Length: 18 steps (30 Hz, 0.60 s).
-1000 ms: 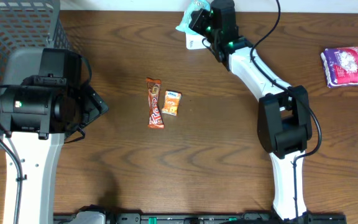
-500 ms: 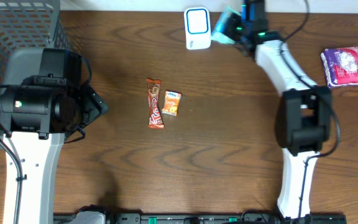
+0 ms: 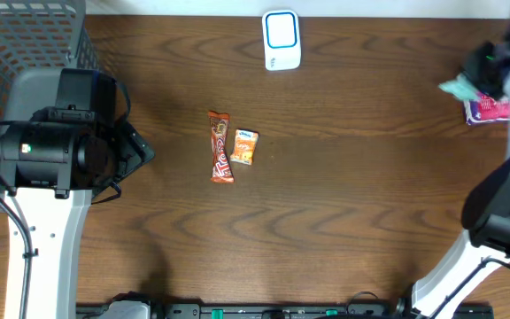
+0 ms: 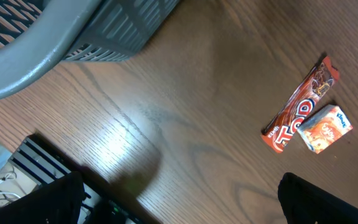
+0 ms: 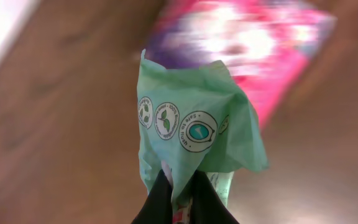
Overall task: Scan the item barcode
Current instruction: 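Carry the wipes pouch right and drop it below the Carefree pack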
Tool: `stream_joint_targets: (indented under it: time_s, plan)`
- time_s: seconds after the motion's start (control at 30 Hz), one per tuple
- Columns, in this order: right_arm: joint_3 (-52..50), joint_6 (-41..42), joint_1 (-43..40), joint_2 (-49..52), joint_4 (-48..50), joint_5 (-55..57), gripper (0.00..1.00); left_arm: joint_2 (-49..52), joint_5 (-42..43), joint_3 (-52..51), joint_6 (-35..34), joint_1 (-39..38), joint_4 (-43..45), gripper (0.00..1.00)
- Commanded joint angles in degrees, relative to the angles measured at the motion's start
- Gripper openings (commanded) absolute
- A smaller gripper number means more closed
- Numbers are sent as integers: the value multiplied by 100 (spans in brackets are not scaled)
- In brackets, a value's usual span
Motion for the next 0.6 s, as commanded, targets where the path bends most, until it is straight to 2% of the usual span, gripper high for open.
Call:
stream_joint_targets:
  time_s: [0.0, 0.17, 0.4, 0.43, 0.47, 0.53, 0.57]
  plan:
    - [15, -402, -459, 131, -190, 374, 1, -61, -72, 0, -52, 31, -35, 99]
    - [13, -522, -1027, 396, -317, 444, 1, -61, -72, 0, -52, 31, -35, 99]
    - [13, -787, -1305, 793, -251, 446, 3, -61, -72, 0, -52, 31, -35, 99]
    - [13, -785, -1327, 809, -243, 444, 13, -61, -72, 0, -52, 31, -33, 99]
    - [13, -785, -1329, 811, -227, 442, 30, -61, -72, 0, -52, 31, -35, 99]
    - [44, -787, -1351, 774, -240, 398, 77, -61, -72, 0, -52, 31, -35, 99]
    - [61, -785, -1362, 745, -262, 332, 86, -61, -72, 0, -52, 31, -35, 99]
